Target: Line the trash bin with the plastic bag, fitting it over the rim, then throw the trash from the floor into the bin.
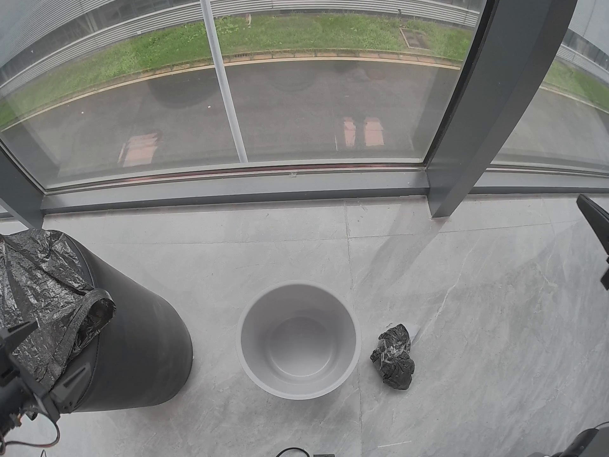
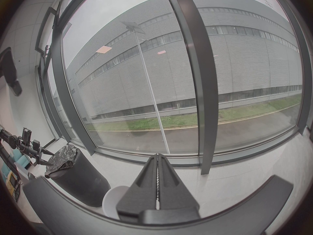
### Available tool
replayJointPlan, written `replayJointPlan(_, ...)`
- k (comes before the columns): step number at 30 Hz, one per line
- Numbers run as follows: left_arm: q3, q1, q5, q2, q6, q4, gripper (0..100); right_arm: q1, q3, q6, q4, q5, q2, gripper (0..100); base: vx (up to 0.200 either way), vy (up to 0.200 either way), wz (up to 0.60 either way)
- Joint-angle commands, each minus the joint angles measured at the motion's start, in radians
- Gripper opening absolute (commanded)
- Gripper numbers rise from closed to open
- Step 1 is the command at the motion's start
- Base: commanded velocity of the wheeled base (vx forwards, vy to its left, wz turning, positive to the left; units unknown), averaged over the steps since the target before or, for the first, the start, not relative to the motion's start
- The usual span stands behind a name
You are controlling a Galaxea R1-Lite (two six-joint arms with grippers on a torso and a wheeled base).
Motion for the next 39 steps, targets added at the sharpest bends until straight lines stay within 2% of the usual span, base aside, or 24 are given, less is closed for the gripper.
replayJointPlan(1,-0.035,-0.002,0.106,0.405,0.131,-0.195,100,0.048,0.026,0.024,-0.164,-0.050,0.283,0,0.000,0.000,0.00)
replayJointPlan(7,-0.043,0.001,0.129,0.526,0.145,-0.321,100,0.050,0.026,0.023,-0.165,-0.058,0.271,0,0.000,0.000,0.00)
replayJointPlan(17,-0.078,0.013,0.130,0.549,0.116,-0.328,100,0.055,0.031,0.023,-0.168,-0.061,0.255,0,0.000,0.000,0.00)
replayJointPlan(18,-0.095,0.044,0.130,0.567,0.123,-0.330,100,0.055,0.032,0.023,-0.168,-0.061,0.252,0,0.000,0.000,0.00)
replayJointPlan(26,-0.121,0.111,0.139,0.644,0.126,-0.331,100,0.055,0.032,0.024,-0.168,-0.059,0.257,0,0.000,0.000,0.00)
replayJointPlan(35,-0.120,0.114,0.159,0.716,0.119,-0.451,100,0.053,0.032,0.026,-0.168,-0.058,0.262,0,0.000,0.000,0.00)
replayJointPlan(36,-0.118,0.114,0.159,0.722,0.116,-0.465,0,0.053,0.034,0.026,-0.168,-0.058,0.262,0,0.000,0.000,0.00)
replayJointPlan(39,-0.109,0.113,0.158,0.721,0.113,-0.482,0,0.055,0.034,0.026,-0.168,-0.058,0.262,0,0.000,0.000,0.00)
